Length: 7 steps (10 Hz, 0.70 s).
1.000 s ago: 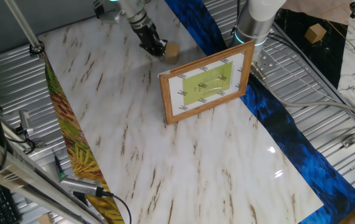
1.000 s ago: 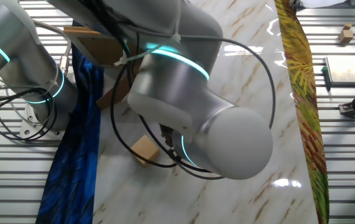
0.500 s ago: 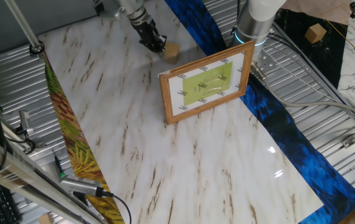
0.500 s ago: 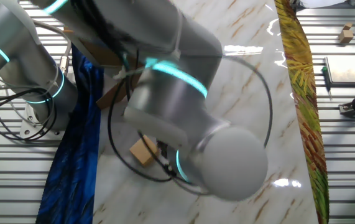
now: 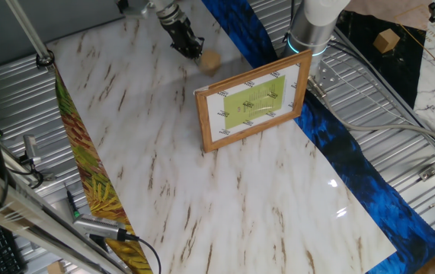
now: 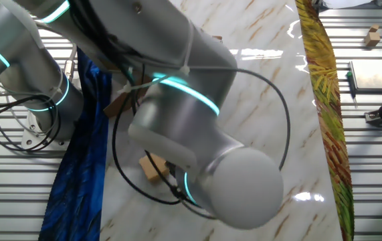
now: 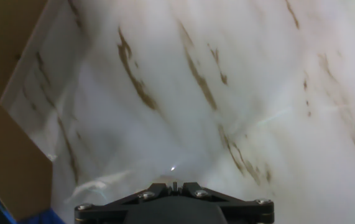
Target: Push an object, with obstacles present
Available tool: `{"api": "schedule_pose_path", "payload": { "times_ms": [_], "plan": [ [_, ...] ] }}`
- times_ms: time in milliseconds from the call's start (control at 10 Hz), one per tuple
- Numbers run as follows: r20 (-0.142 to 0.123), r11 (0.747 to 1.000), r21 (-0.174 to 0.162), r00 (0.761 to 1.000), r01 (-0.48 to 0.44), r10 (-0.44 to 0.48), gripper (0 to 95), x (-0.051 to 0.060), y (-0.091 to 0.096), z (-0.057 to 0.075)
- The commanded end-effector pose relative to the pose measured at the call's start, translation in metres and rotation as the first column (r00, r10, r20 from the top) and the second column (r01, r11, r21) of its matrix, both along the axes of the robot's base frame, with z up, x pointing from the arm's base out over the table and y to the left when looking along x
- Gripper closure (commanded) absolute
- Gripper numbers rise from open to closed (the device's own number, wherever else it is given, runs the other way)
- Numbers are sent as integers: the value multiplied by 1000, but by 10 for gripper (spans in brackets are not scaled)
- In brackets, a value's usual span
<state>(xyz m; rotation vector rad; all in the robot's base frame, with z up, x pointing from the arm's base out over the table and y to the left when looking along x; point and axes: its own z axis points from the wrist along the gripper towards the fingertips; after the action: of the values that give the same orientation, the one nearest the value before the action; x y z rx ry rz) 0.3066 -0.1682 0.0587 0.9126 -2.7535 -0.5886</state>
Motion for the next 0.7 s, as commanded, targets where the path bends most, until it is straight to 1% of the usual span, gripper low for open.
{"api": "schedule_pose_path", "payload": {
  "times_ms": [100, 300, 500, 700],
  "plan": [
    [-1, 1000, 5, 1000, -7, 7, 950, -5, -10, 1],
    [-2, 1000, 6, 1000, -16, 16, 950, -15, -25, 4],
    [-6, 1000, -3, 1000, -7, 7, 950, -13, -22, 6],
    [-12, 1000, -8, 1000, 0, 0, 950, -6, -11, 12]
  ]
}}
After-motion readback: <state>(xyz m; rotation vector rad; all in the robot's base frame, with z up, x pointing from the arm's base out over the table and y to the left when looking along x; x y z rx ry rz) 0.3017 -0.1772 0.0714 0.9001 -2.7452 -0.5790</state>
